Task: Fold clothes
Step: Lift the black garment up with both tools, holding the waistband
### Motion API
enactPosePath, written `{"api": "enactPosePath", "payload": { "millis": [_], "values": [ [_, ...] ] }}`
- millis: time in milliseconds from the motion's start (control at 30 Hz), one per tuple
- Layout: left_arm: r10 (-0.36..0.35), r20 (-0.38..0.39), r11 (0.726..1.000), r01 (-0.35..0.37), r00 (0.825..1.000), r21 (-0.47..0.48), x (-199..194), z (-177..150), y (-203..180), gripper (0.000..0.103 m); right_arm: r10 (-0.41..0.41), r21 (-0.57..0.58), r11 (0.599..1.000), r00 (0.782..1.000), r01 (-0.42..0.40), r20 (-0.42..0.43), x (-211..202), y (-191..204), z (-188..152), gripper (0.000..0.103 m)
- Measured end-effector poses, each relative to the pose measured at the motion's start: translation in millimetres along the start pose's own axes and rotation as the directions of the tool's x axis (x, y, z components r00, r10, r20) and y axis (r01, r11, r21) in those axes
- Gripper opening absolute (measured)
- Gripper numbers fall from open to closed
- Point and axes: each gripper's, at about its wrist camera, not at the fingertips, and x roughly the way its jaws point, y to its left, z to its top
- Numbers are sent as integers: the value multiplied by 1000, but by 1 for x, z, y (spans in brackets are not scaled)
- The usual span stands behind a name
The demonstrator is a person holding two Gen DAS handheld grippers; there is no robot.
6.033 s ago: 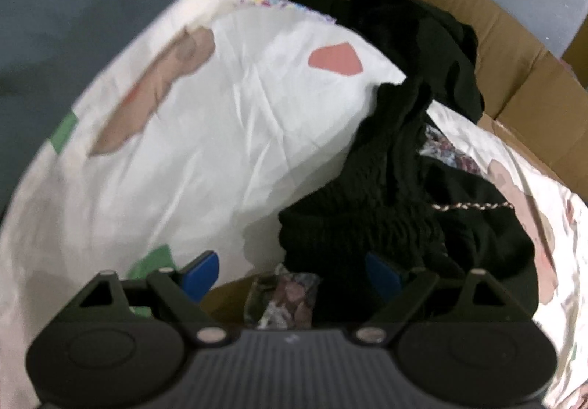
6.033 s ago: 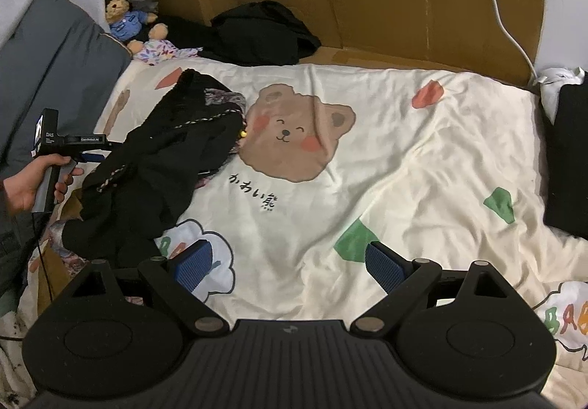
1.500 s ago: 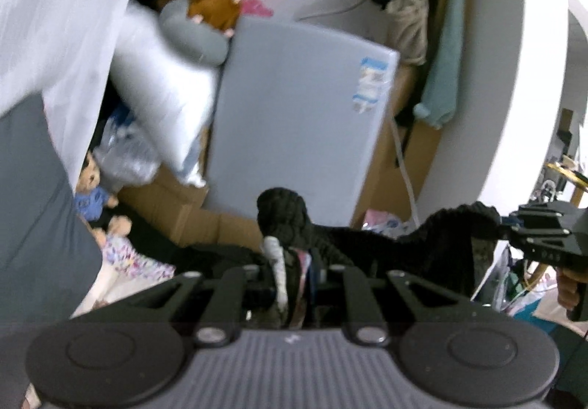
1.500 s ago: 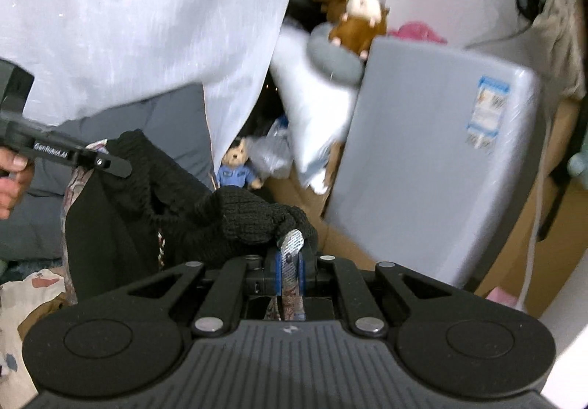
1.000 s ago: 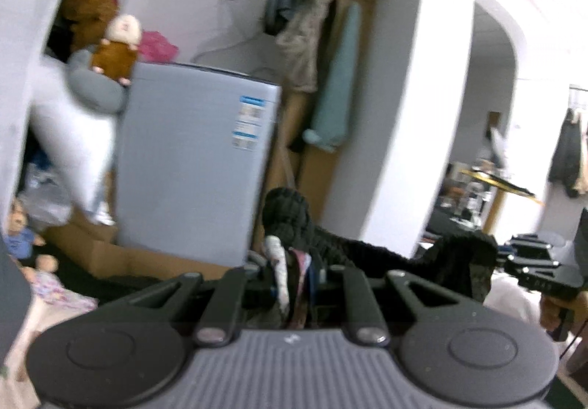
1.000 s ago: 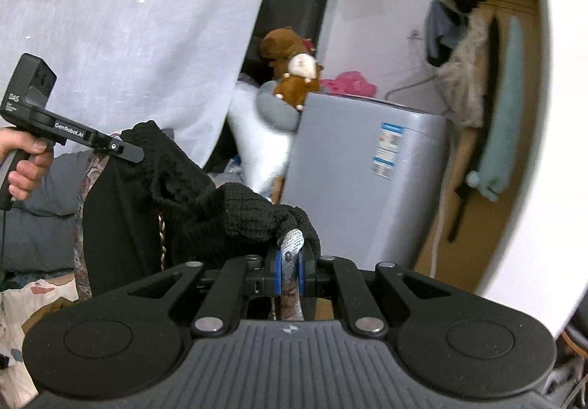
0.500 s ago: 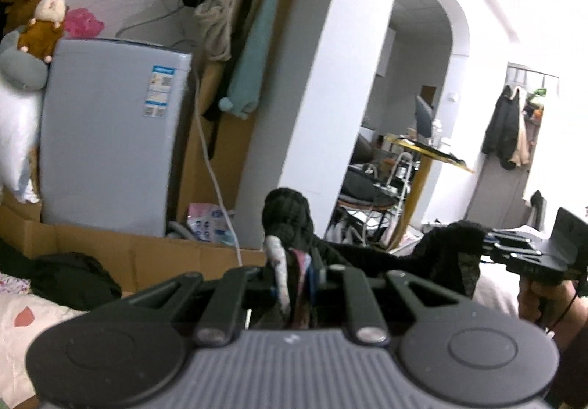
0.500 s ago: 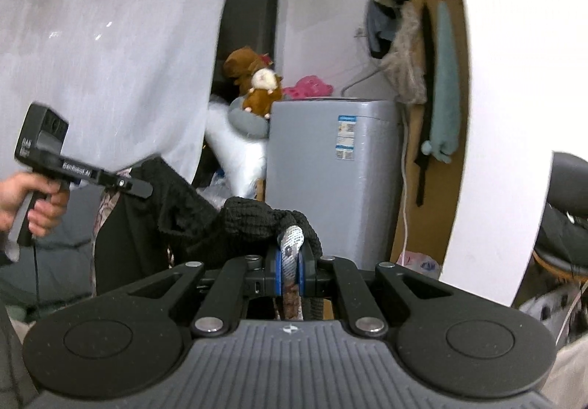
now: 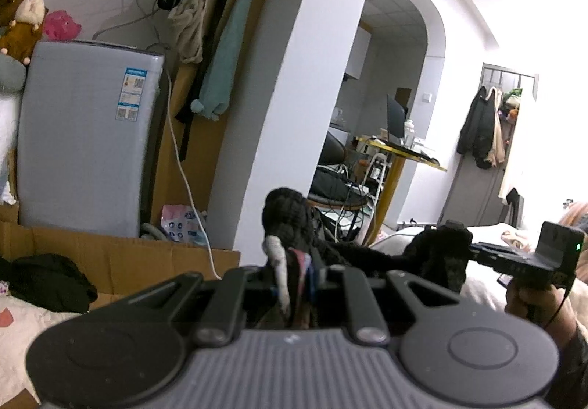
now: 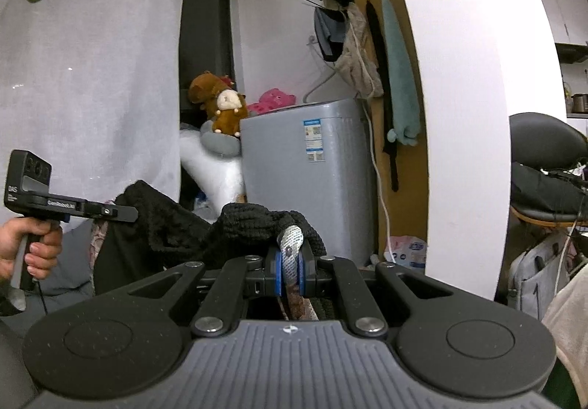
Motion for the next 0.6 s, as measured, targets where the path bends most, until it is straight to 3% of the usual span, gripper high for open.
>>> {"api": "enactPosePath", "payload": {
  "millis": [367,600],
  "values": [
    [8,-36,1000,-9,999,-20,9,-8,15,15,-17,37,999,1000,18,-21,10,2,-15,9],
    [27,9,999,-26,1000,-37,-8,-2,16,15,-8,0,1000,1000,8,-26,3,21,-14,9]
  ]
}}
